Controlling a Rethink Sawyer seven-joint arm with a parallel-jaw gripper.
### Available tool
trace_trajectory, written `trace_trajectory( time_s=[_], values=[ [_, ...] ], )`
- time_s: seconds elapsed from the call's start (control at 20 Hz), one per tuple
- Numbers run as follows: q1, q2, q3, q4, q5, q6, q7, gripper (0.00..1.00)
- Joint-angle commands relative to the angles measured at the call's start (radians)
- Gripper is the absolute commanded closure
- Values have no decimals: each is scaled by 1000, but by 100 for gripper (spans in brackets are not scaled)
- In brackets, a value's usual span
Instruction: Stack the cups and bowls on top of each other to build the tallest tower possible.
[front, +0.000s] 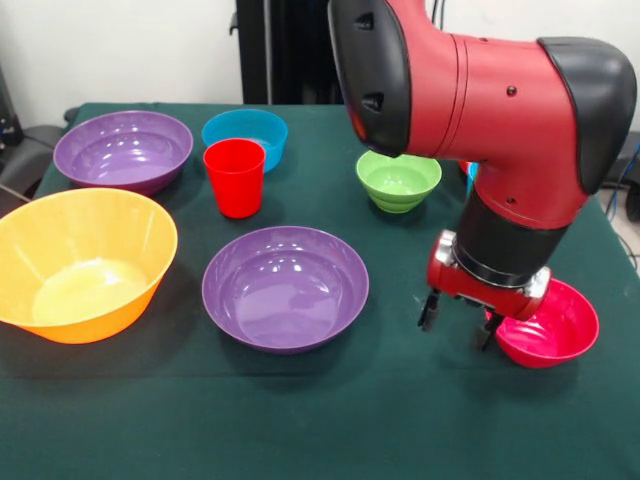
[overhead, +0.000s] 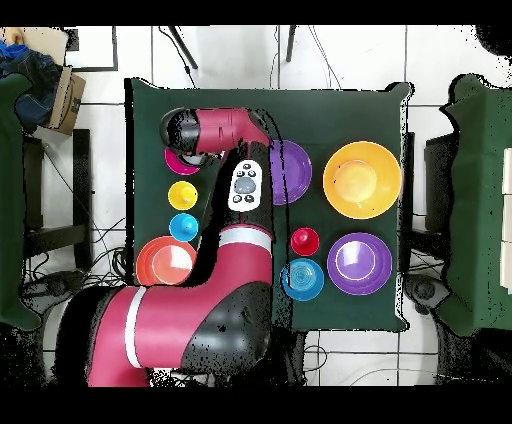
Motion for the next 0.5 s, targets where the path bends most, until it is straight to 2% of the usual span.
trace_trajectory(
  time_s=[0.05,0.5],
  values=[
    [-51,-59,122,66,-70,38,-263,0],
    [-54,-62,131,50,-76,58,-253,0]
  ],
)
